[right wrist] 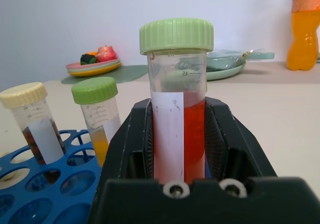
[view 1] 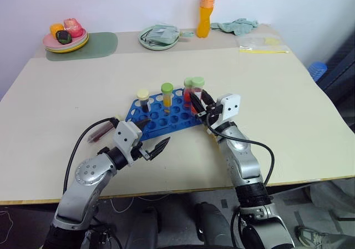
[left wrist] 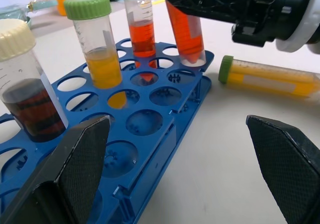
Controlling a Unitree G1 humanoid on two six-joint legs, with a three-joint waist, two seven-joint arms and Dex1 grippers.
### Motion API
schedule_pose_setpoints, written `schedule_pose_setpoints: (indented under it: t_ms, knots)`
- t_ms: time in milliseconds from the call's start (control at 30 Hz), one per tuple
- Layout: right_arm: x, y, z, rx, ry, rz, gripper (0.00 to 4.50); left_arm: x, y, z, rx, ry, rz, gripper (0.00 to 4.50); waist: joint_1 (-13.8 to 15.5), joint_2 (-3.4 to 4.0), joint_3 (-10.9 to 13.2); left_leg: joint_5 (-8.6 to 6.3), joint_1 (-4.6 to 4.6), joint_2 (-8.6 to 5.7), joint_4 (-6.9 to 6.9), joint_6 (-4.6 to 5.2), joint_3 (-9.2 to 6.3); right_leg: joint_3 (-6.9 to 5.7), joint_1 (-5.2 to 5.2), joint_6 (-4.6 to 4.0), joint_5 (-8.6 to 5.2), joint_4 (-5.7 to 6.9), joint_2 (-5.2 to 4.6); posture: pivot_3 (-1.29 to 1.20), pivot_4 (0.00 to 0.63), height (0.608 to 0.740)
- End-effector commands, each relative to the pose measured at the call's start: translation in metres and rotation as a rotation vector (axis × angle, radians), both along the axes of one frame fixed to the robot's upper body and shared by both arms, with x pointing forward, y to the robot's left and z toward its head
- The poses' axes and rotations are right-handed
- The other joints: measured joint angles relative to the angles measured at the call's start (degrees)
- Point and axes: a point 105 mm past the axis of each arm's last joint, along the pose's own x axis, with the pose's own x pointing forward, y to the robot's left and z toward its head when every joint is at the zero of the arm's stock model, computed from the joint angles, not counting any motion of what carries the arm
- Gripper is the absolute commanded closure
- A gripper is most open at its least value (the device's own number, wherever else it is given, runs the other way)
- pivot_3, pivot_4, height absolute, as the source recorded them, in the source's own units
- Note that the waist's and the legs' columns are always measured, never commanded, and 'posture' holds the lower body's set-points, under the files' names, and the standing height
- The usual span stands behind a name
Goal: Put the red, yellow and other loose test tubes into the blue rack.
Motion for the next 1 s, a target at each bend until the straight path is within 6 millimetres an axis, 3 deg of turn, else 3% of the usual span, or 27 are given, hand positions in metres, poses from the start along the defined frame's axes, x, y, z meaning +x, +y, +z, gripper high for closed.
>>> schedule_pose_setpoints:
  t_ms: [33, 100, 200, 333, 367, 500, 700, 833, 933, 1000]
  knots:
    - [0.004, 0.002, 0.003, 0.0, -0.028, -0.007, 3.33, -0.002, -0.003, 0.011, -0.008, -0.041, -0.018, 0.0, -0.01, 0.0, 0.0, 0.0, 0.01, 0.0, 0.0, 0.0, 0.0, 0.0, 0.0, 0.0, 0.0, 0.0, 0.0, 0.0, 0.15, 0.74]
    - [0.004, 0.004, 0.003, 0.011, -0.03, 0.015, 3.33, -0.002, -0.003, 0.01, -0.009, -0.042, -0.017, 0.0, -0.02, 0.0, 0.0, 0.0, 0.02, 0.0, 0.0, 0.0, 0.0, 0.0, 0.01, 0.0, 0.0, 0.01, 0.0, 0.0, 0.15, 0.74]
    - [0.002, 0.003, 0.008, 0.021, -0.05, 0.025, 2.21, -0.002, -0.002, 0.01, -0.008, -0.041, -0.013, 0.0, -0.02, 0.0, 0.0, 0.0, 0.04, 0.0, 0.0, 0.0, 0.0, 0.0, 0.04, 0.0, 0.0, 0.01, 0.01, 0.0, 0.15, 0.74]
    - [-0.003, -0.001, 0.019, -0.004, -0.091, 0.031, 0.23, -0.002, -0.002, 0.009, -0.011, -0.041, -0.009, 0.0, -0.01, 0.0, 0.0, 0.0, 0.04, 0.0, 0.0, 0.0, 0.0, 0.0, 0.03, 0.0, 0.0, 0.0, 0.0, 0.0, 0.15, 0.74]
    - [-0.004, -0.002, 0.021, -0.012, -0.099, 0.034, 0.02, -0.002, -0.002, 0.009, -0.012, -0.04, -0.009, 0.0, 0.0, 0.0, 0.0, 0.0, 0.04, 0.0, 0.0, 0.0, 0.0, 0.0, 0.03, 0.0, 0.0, 0.0, 0.0, 0.0, 0.15, 0.74]
    - [-0.011, -0.008, 0.03, -0.064, -0.125, 0.056, 0.02, -0.002, -0.005, 0.008, -0.019, -0.038, -0.014, 0.0, 0.06, 0.0, 0.0, 0.0, 0.02, 0.0, 0.01, 0.0, 0.0, 0.0, 0.04, 0.0, 0.0, 0.0, -0.01, 0.0, 0.15, 0.74]
    - [-0.037, -0.037, 0.048, -0.152, -0.07, 0.182, 0.02, -0.003, -0.006, 0.007, -0.028, -0.033, -0.021, 0.0, 0.31, 0.01, 0.0, 0.0, 0.0, -0.01, 0.02, 0.0, 0.0, 0.0, 0.04, 0.0, 0.0, -0.02, -0.03, 0.0, 0.15, 0.74]
    - [-0.054, -0.059, 0.052, -0.174, 0.144, 0.303, 0.02, -0.004, -0.007, 0.004, -0.031, -0.02, -0.032, 0.0, 0.31, 0.0, 0.0, 0.0, 0.0, -0.01, 0.03, 0.01, -0.01, 0.0, 0.05, 0.0, 0.0, -0.02, -0.02, 0.0, 0.15, 0.74]
    - [-0.064, -0.075, 0.035, -0.378, 0.366, 0.321, 0.02, -0.006, -0.012, 0.002, -0.028, -0.001, -0.073, 0.0, 0.31, 0.01, 0.01, -0.01, 0.0, 0.0, 0.02, 0.02, -0.01, 0.0, 0.07, -0.01, -0.01, -0.04, -0.01, 0.0, 0.15, 0.74]
    - [-0.069, -0.075, 0.025, -0.461, 0.56, 0.339, 0.02, -0.013, -0.021, -0.003, -0.013, 0.03, -0.151, 0.0, 0.04, 0.0, 0.0, -0.01, 0.01, 0.0, 0.05, 0.03, 0.0, -0.01, 0.08, -0.02, -0.01, -0.05, 0.01, 0.0, 0.15, 0.74]
